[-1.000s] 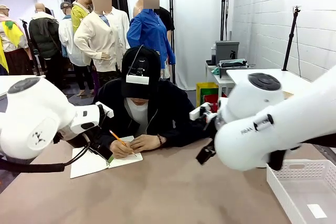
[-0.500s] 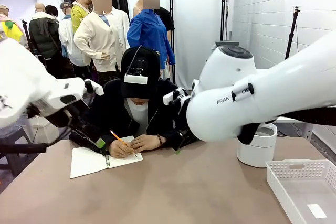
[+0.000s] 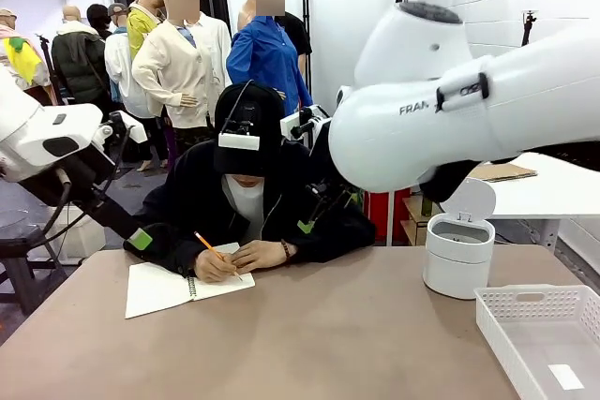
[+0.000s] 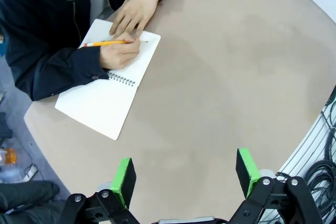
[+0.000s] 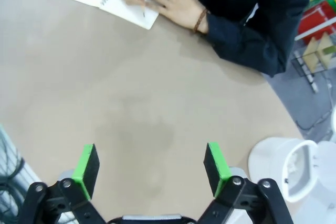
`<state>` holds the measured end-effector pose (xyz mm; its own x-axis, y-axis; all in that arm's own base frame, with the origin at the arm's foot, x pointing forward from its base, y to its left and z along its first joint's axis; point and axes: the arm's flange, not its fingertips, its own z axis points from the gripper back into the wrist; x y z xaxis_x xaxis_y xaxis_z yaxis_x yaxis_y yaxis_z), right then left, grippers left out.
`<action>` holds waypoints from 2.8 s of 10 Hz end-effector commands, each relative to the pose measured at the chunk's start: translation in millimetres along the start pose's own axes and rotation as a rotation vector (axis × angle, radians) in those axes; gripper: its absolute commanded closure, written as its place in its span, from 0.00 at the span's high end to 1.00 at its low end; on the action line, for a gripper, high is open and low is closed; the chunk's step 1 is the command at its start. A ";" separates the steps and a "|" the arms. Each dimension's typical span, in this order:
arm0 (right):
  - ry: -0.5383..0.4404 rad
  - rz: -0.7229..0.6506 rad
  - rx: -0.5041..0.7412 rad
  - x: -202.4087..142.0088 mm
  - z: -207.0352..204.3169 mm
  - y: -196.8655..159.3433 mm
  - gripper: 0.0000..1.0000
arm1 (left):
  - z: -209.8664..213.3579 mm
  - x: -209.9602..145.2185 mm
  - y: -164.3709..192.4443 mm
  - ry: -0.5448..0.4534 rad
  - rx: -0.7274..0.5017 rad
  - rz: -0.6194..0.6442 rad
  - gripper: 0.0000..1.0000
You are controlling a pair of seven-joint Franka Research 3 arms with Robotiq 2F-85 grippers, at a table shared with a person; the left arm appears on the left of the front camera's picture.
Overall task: Sort the paper based on its condition.
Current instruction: If a person hands you a paper, place it in the Organizing basket , and if it's crumpled, put it in the Trash can.
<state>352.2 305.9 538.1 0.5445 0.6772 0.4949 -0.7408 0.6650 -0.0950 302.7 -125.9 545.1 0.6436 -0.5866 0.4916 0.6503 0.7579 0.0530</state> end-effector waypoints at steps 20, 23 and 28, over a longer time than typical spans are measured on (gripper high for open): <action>-0.202 -0.014 -0.087 -29.1 152.8 -54.4 1.00 | 112.9 -33.3 30.7 -0.197 0.101 -0.011 1.00; -0.264 -0.039 -0.106 -27.6 170.8 -62.9 1.00 | 128.8 -25.3 32.9 -0.307 0.124 -0.008 1.00; -0.298 -0.098 -0.092 -42.7 185.2 -69.3 1.00 | 135.4 -4.2 25.1 -0.345 0.144 -0.051 1.00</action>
<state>314.4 177.6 689.6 0.4474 0.5216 0.7265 -0.6575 0.7425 -0.1282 256.1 -63.6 657.7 0.4448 -0.4995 0.7434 0.5875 0.7892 0.1787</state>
